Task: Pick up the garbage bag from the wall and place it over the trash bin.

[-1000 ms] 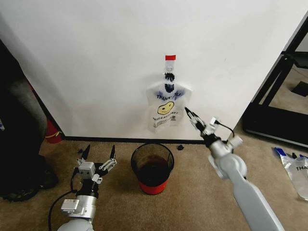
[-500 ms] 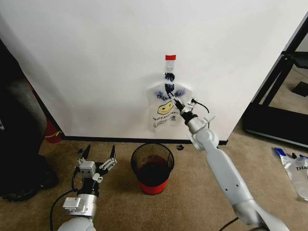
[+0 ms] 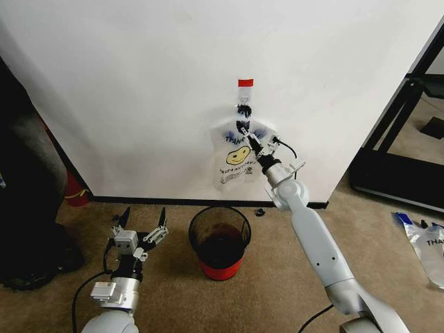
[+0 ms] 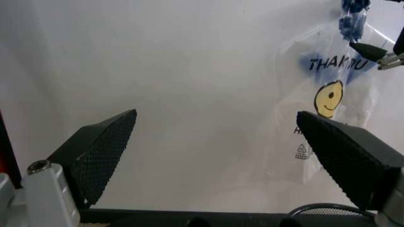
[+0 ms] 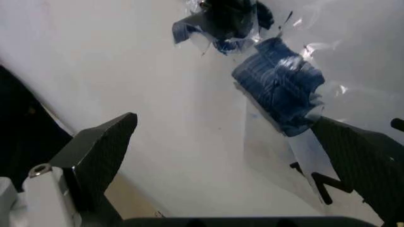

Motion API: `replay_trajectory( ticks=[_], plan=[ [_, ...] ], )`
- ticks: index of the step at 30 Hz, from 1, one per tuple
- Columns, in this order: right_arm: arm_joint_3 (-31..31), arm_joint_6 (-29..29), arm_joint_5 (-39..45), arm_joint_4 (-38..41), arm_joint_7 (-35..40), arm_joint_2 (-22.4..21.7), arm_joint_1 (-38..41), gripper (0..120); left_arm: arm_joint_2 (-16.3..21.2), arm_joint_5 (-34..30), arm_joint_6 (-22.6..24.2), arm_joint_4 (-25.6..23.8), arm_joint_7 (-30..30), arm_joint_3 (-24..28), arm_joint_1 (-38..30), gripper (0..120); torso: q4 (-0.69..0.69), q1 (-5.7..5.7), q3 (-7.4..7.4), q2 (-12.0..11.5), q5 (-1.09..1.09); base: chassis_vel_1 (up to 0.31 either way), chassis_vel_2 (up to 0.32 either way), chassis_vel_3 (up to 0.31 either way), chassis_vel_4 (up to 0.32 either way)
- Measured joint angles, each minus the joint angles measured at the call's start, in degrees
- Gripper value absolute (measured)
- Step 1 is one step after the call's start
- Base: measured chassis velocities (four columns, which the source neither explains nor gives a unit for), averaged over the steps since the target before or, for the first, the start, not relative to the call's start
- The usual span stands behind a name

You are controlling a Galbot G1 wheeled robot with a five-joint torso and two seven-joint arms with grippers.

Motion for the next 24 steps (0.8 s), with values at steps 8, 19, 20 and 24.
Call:
replay_trajectory(
  ticks=[8,19,20,24],
  plan=[
    [0.55,0.04,0.25,0.95,0.02,0.34,-0.08,100,-0.03,-0.03,-0.13,-0.01,0.0,-0.01,0.44,99,0.0,0.0,0.0,0.0,0.0,0.0,0.0,0.0,0.0],
    [2.4,0.12,1.11,1.55,0.12,0.51,-0.64,98,-0.08,0.08,-0.22,-0.37,0.15,0.15,1.05,99,0.0,0.0,0.0,0.0,0.02,0.0,0.0,0.0,0.0],
    [2.4,0.13,1.11,1.59,0.12,0.51,-0.72,94,-0.08,0.11,-0.25,-0.37,0.17,0.16,1.05,99,0.0,0.0,0.0,0.0,0.01,0.0,0.0,0.0,0.0],
    [2.73,0.16,1.11,1.83,0.19,0.63,-0.92,85,-0.17,0.2,-0.26,-0.37,0.22,0.37,1.05,99,0.0,0.0,0.0,0.0,0.01,0.0,0.0,0.0,0.0]
  ],
)
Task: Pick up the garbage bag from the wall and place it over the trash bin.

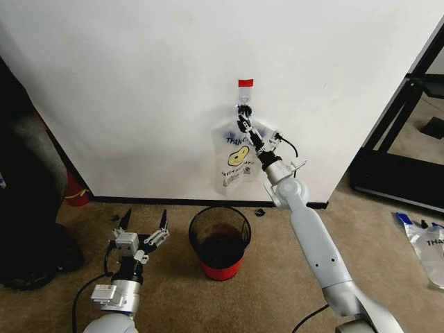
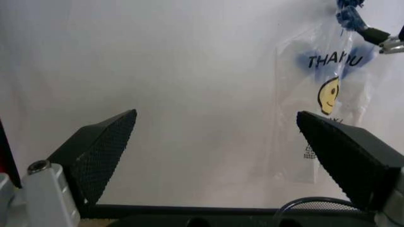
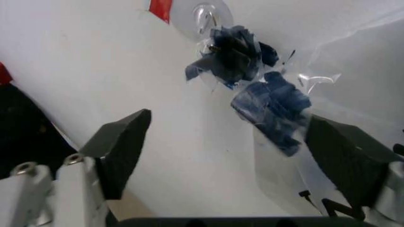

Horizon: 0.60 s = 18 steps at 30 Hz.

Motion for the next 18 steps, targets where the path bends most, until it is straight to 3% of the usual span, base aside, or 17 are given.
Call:
replay_trajectory(
  ticks=[6,11,14,15,18],
  plan=[
    [0.23,0.02,0.16,0.48,0.16,-0.33,-0.32,80,-0.05,0.14,0.0,-0.22,0.12,0.12,0.16,99,0.0,0.0,0.0,0.0,0.0,0.0,0.0,0.0,0.0],
    [0.62,0.09,0.18,0.12,0.38,-0.45,-0.09,57,-0.02,0.15,-0.04,-0.4,0.23,0.11,0.39,99,0.0,0.0,0.0,0.0,0.0,0.0,0.0,0.0,0.0],
    [0.66,0.1,0.19,0.1,0.47,-0.46,-0.08,54,-0.03,0.15,-0.04,-0.46,0.25,0.11,0.43,99,0.0,0.0,0.0,0.0,0.0,0.0,0.0,0.0,0.0],
    [0.79,0.11,0.2,-0.06,0.62,-0.49,-0.03,44,-0.05,0.17,-0.08,-0.49,0.26,0.11,0.51,99,0.0,0.0,0.0,0.0,0.0,0.0,0.0,0.0,0.0],
    [1.12,0.12,0.2,-0.17,0.66,-0.49,-0.02,32,-0.05,0.19,-0.11,-0.6,0.27,0.11,0.61,99,0.0,0.0,0.0,0.0,0.0,0.0,0.0,0.0,0.0]
  ],
)
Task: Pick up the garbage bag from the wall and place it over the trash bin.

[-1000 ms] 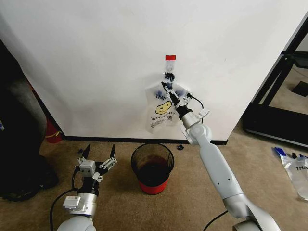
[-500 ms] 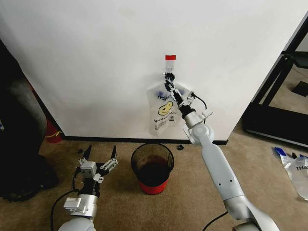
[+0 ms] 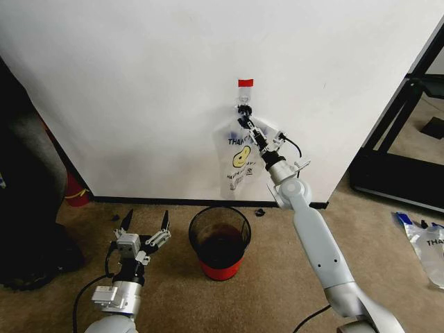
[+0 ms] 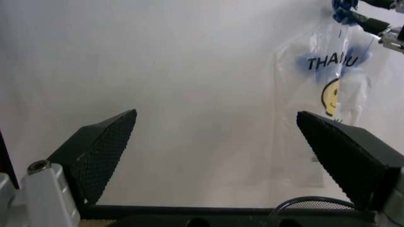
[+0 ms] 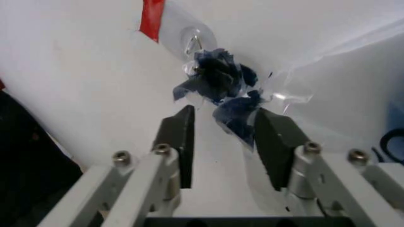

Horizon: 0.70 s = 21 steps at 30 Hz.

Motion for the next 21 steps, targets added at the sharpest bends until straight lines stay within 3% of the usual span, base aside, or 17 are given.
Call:
replay_trajectory(
  ticks=[9,21],
  plan=[
    [0.49,0.06,-0.1,0.01,0.28,-0.02,-0.26,0,0.0,0.01,-0.02,-0.12,0.01,0.11,-0.09,99,0.0,0.0,0.0,0.0,0.0,0.0,0.0,0.0,0.0],
    [0.66,0.2,-0.31,1.62,0.96,-0.52,-1.51,0,-0.02,0.09,-0.01,-0.14,0.02,0.51,-0.14,99,0.0,0.0,0.0,0.0,0.0,0.0,0.0,0.0,0.0]
  ],
)
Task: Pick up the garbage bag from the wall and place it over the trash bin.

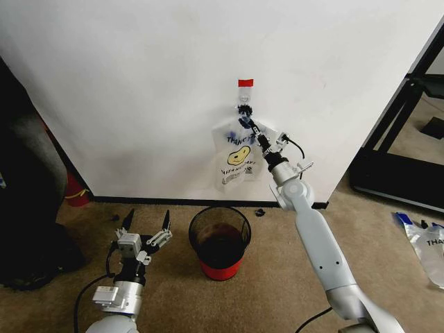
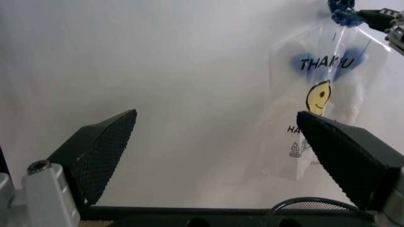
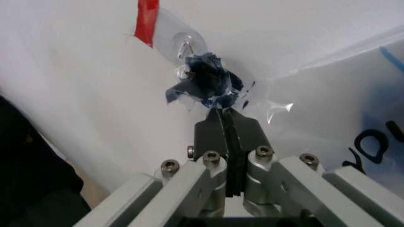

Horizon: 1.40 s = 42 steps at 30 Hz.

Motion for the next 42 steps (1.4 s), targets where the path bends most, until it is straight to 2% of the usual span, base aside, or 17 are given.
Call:
replay_trajectory(
  ticks=[25,42],
  plan=[
    [0.12,0.07,-5.44,15.15,0.61,-5.02,-13.89,0,0.19,-0.1,0.3,-0.13,-0.34,1.4,-0.76,99,0.0,0.0,0.0,0.0,0.0,0.0,0.0,0.0,0.0],
    [2.32,0.93,-11.68,21.89,-1.48,-7.6,-25.1,0,0.92,-0.5,0.74,0.8,-0.69,2.9,-2.26,99,0.0,0.0,0.0,0.0,0.0,0.0,0.0,0.0,0.0]
  ],
)
